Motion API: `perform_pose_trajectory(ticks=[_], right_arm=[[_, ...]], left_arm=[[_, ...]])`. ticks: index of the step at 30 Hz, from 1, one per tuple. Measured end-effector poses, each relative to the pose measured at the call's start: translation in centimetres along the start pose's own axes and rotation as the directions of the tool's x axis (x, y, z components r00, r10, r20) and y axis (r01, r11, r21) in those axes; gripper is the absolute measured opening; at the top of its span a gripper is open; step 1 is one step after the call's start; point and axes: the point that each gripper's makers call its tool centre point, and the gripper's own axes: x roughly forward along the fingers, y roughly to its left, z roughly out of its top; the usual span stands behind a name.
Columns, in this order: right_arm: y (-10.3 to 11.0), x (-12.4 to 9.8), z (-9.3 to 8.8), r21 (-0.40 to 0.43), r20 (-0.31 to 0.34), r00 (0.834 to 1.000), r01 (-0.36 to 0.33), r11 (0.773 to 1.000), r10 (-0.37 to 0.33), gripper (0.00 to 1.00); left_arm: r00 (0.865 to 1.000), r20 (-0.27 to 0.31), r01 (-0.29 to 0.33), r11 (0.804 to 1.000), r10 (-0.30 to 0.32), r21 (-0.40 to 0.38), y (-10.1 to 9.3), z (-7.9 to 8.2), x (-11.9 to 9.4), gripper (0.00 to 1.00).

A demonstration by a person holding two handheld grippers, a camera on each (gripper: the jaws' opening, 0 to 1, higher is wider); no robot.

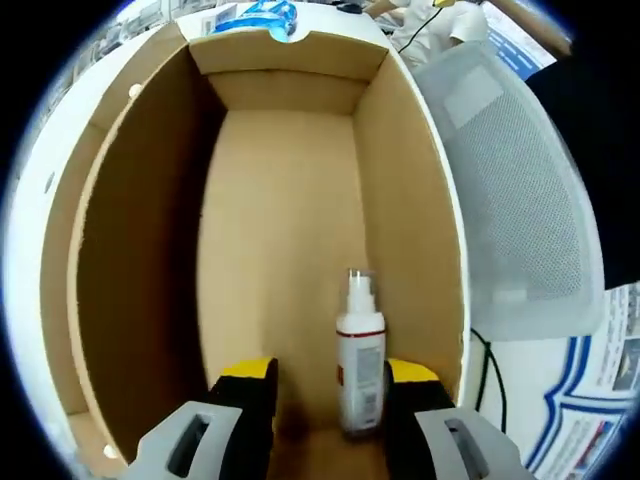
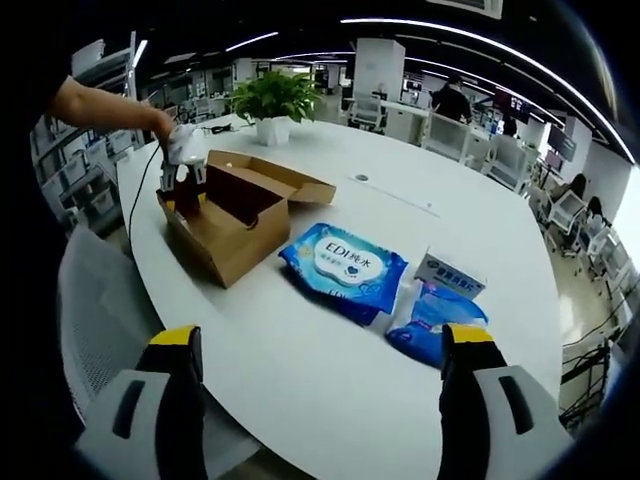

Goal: Operate the shoe box by opening the lid, removing the specified soft item, and placing it in the target area until the item is outside and the box remains undamaged.

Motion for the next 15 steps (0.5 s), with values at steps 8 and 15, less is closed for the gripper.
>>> perform_pose_trajectory(ticks=[8,15], right_arm=[[-0.5,0.1,0.0,-0.005,-0.002,1.000,0.001,1.000,-0.001,0.93],[0.0,0.4,0.3,0.000,0.006,1.000,-0.012,1.000,0.012,0.92]], left_arm=[[0.999,0.034,-0.004,1.000,0.003,0.007,-0.5,0.1,0.9,0.33],[0.998,0.057,-0.031,1.000,0.031,-0.001,-0.9,0.4,1.2,0.26]])
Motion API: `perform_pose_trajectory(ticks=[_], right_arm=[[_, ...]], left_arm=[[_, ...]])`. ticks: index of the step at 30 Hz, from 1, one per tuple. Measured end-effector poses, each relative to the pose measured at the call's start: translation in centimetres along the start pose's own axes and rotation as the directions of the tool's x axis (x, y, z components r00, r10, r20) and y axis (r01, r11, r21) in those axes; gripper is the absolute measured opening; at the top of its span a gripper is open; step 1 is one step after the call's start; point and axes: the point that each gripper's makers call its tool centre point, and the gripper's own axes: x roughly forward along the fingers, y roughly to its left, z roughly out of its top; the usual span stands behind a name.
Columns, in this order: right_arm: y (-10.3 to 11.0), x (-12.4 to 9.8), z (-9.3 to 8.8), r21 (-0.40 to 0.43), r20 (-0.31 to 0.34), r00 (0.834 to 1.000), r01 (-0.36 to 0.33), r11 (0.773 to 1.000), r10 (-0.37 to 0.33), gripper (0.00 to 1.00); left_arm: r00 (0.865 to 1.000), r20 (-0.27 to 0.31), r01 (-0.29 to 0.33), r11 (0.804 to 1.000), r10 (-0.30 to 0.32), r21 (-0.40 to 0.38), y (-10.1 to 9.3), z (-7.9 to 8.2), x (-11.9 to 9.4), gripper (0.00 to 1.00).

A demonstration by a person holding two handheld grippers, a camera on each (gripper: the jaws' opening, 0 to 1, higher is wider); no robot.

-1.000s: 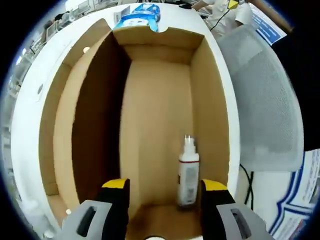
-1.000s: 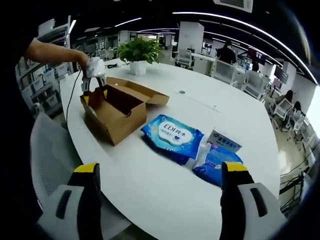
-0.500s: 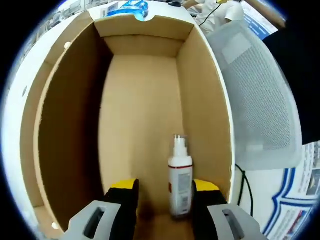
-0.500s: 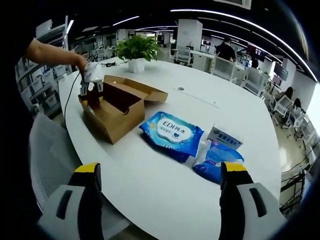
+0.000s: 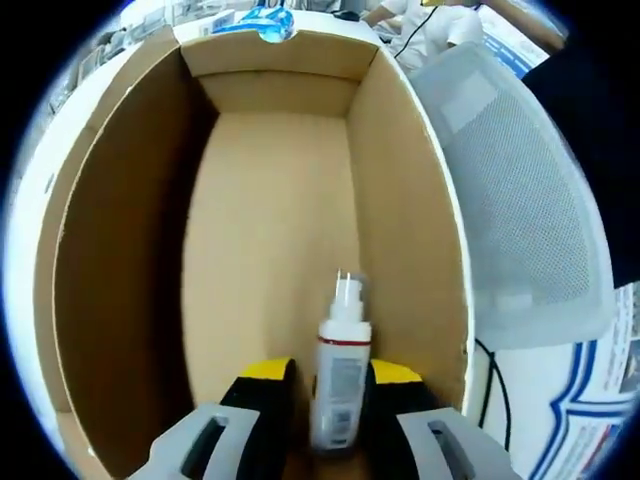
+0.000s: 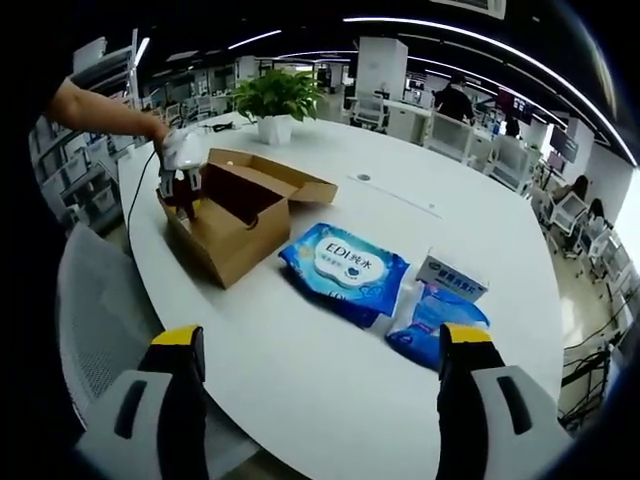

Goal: Operate the shoe box by opening the lid, removing the specified soft item, and placing it in the target area until the item is outside and the box remains undamaged.

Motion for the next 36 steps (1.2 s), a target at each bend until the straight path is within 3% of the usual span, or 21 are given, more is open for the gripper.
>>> perform_pose_trajectory(ticks=[19,27,36], right_arm=[[1.4,0.3,0.4,0.032,0.034,0.999,-0.015,0.999,0.014,0.90],[2.1,0.5,0.5,0.053,0.054,0.998,-0.028,0.998,0.025,0.89],[2.4,0.5,0.8,0.063,0.079,0.996,-0.039,0.997,0.034,0.87]], left_arm=[[0.995,0.050,-0.090,0.996,0.090,0.000,0.6,0.4,0.4,0.22],[0.992,0.046,-0.118,0.993,0.118,-0.005,0.4,0.6,0.2,0.21],[0.986,0.053,-0.157,0.988,0.157,-0.002,0.6,0.7,-0.8,0.20]])
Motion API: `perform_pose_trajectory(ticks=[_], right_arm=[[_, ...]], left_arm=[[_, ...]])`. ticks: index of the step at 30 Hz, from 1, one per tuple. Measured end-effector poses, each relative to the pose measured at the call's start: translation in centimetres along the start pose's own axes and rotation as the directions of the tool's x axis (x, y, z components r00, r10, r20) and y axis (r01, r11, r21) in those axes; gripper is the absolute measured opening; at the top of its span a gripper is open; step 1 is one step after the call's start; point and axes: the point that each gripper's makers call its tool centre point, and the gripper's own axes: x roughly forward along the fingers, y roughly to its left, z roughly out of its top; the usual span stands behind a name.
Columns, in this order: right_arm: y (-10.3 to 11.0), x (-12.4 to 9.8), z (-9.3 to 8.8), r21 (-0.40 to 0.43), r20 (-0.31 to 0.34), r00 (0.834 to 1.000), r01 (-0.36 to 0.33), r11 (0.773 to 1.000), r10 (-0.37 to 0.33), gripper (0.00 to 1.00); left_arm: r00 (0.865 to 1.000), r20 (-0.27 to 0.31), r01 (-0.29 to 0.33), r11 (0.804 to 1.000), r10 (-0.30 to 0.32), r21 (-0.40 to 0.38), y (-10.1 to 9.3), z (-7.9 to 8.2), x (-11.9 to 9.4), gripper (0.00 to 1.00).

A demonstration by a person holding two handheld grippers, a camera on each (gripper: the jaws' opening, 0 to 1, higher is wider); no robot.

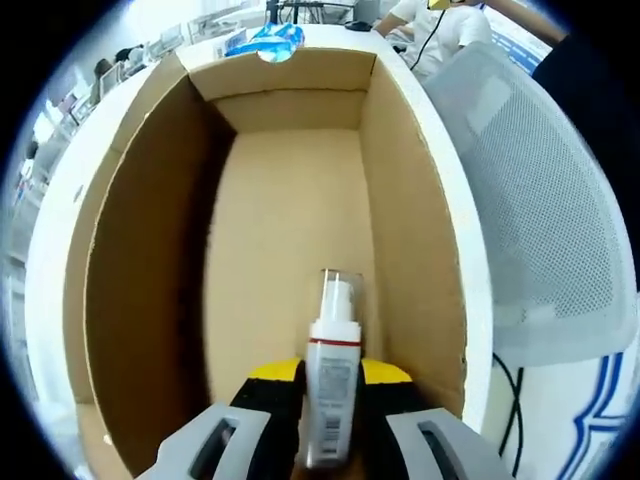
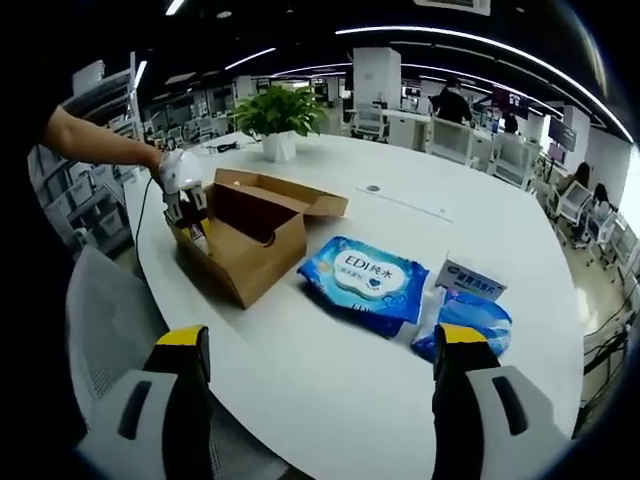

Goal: Operate the shoe box by opening the lid, removing the specified soft item, and placing it in the target area until the item is outside and the box remains undamaged.

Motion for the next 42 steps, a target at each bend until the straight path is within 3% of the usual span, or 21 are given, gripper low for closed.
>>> perform_pose_trajectory(ticks=[12,24,31,42], right_arm=[[0.5,0.1,0.9,0.006,0.041,0.999,-0.019,1.000,0.019,0.85],[1.2,0.3,1.6,0.001,0.074,0.996,-0.043,0.999,0.043,0.81],[1.9,0.6,2.1,-0.006,0.086,0.994,-0.063,0.998,0.064,0.79],[3.5,1.5,3.3,-0.025,0.129,0.985,-0.116,0.993,0.118,0.69]], left_arm=[[0.996,0.059,-0.067,0.997,0.070,-0.046,0.5,1.4,-2.0,0.19],[0.971,0.185,-0.129,0.982,0.154,-0.140,0.8,4.4,-4.4,0.19],[0.945,0.265,-0.147,0.973,0.191,-0.179,0.8,6.0,-5.6,0.19],[0.891,0.379,-0.163,0.955,0.251,-0.249,0.4,8.6,-7.8,0.19]])
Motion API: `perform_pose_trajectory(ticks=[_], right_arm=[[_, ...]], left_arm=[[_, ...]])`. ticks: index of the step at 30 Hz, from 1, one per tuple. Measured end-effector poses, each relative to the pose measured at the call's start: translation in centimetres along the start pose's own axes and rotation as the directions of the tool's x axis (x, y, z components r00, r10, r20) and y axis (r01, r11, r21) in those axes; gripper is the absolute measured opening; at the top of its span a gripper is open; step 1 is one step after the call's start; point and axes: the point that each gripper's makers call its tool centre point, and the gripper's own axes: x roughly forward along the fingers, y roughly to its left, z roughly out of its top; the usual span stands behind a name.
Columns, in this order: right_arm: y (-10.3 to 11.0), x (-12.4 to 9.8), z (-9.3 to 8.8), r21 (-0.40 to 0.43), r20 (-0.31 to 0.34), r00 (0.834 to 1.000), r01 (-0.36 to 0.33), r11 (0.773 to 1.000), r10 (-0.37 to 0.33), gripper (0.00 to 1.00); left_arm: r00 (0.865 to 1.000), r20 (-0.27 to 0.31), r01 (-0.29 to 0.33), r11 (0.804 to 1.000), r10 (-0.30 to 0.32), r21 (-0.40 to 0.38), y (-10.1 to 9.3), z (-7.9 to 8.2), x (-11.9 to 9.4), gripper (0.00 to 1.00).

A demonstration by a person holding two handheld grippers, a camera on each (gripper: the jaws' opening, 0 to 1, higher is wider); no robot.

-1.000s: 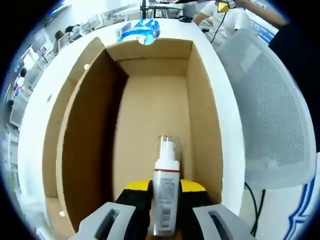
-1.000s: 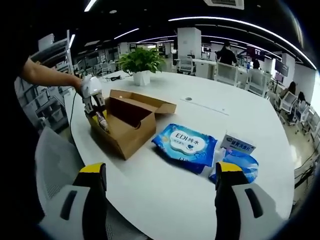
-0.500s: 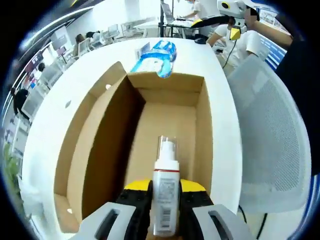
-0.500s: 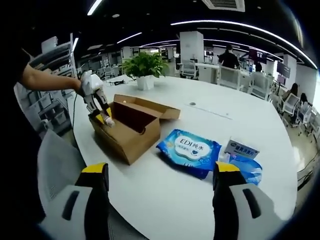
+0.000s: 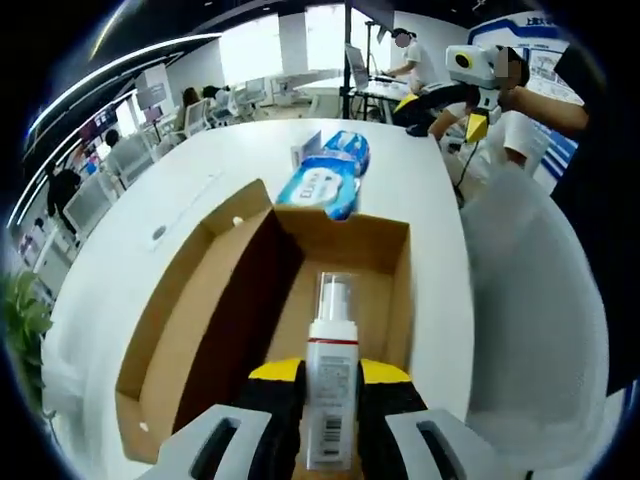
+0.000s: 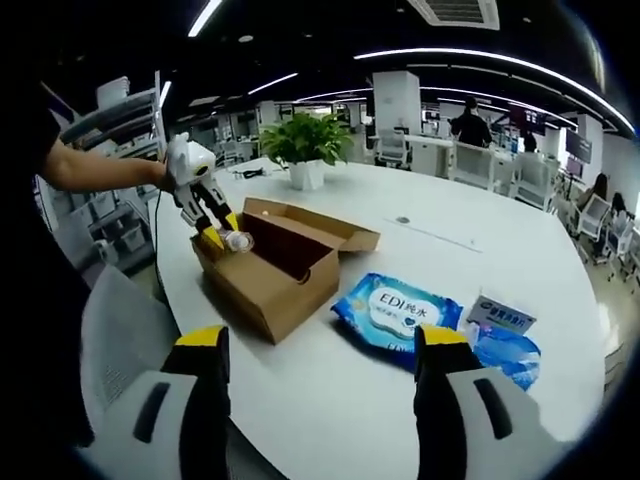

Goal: Operate the shoe box by opening the lid, removing the specified soft item, and placing it in the target area until the item is outside and the box remains undamaged.

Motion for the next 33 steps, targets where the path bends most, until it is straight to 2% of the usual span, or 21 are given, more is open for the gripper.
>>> perform_pose_trajectory(ticks=[3,7,13,25,33], right_arm=[[0.4,0.4,0.3,0.001,0.017,1.000,-0.012,1.000,0.012,0.67],[0.9,0.8,0.7,0.018,0.048,0.998,-0.030,0.999,0.029,0.63],[1.7,1.3,0.9,0.018,0.064,0.997,-0.053,0.998,0.051,0.58],[3.5,2.5,2.1,0.036,0.111,0.988,-0.111,0.993,0.107,0.51],[4.9,3.2,2.7,0.043,0.131,0.980,-0.158,0.987,0.151,0.48]], left_arm=[[0.999,0.039,-0.002,1.000,0.003,-0.018,-0.6,1.0,-0.2,0.19],[0.998,0.068,-0.002,1.000,0.003,-0.024,-1.1,1.6,-0.2,0.19],[0.992,0.129,0.006,0.999,-0.001,-0.043,-2.1,3.0,-0.2,0.19],[0.970,0.241,0.039,0.996,-0.019,-0.077,-4.5,5.6,0.2,0.19],[0.948,0.317,0.069,0.992,-0.033,-0.103,-5.6,7.2,0.2,0.19]])
